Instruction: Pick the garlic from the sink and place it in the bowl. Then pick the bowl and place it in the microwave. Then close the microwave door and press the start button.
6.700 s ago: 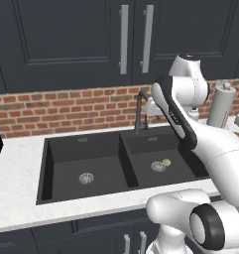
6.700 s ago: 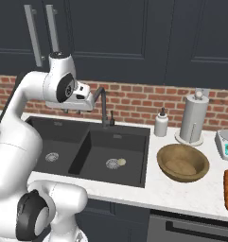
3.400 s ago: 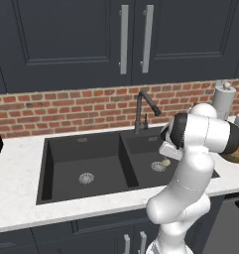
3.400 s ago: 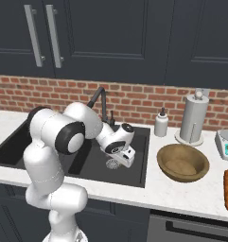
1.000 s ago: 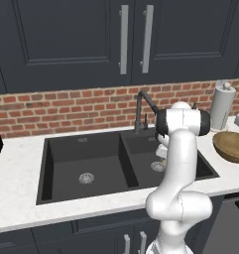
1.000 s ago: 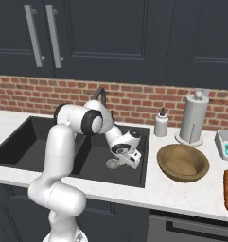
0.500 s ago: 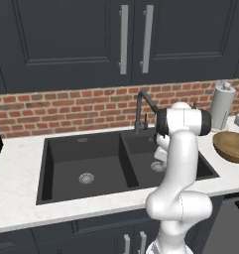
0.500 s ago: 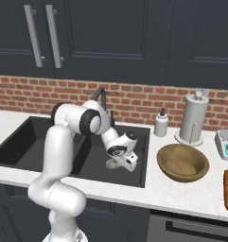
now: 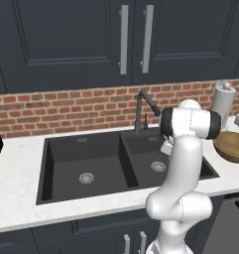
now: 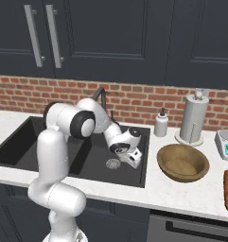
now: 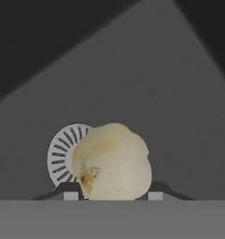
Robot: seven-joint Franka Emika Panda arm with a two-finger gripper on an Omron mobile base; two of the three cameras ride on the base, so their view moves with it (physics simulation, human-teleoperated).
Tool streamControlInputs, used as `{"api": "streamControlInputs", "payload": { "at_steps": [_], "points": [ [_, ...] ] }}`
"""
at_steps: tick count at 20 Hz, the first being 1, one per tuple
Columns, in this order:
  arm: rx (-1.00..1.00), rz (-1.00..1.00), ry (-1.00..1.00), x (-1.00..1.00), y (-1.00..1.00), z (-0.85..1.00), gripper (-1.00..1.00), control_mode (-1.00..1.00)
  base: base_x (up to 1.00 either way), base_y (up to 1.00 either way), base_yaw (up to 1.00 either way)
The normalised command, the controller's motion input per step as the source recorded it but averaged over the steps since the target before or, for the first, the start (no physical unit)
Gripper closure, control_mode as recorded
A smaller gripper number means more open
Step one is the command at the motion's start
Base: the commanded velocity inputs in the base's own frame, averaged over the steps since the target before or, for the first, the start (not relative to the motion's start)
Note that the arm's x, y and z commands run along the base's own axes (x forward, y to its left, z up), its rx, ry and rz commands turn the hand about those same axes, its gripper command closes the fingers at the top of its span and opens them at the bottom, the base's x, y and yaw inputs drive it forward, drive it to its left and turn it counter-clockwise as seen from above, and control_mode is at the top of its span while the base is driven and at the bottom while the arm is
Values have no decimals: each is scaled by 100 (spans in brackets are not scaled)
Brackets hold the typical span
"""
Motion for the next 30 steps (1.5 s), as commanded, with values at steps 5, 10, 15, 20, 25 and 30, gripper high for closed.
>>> {"api": "streamControlInputs", "payload": {
  "at_steps": [5, 10, 15, 20, 25, 30],
  "points": [
    [0, -6, -12, -56, -55, 100, 100, -100, 0, 0, 0],
    [0, -9, -8, -73, -44, 100, 100, -100, 0, 0, 0],
    [-2, -11, -2, -75, -43, 100, 100, -100, 0, 0, 0],
    [-3, -15, 0, -60, -49, 99, 100, -100, 0, 0, 0],
    [-4, -21, 4, -15, -61, 61, 100, -100, 0, 0, 0],
    [-2, -15, 9, 2, -71, 33, 100, -100, 0, 0, 0]
  ]
}}
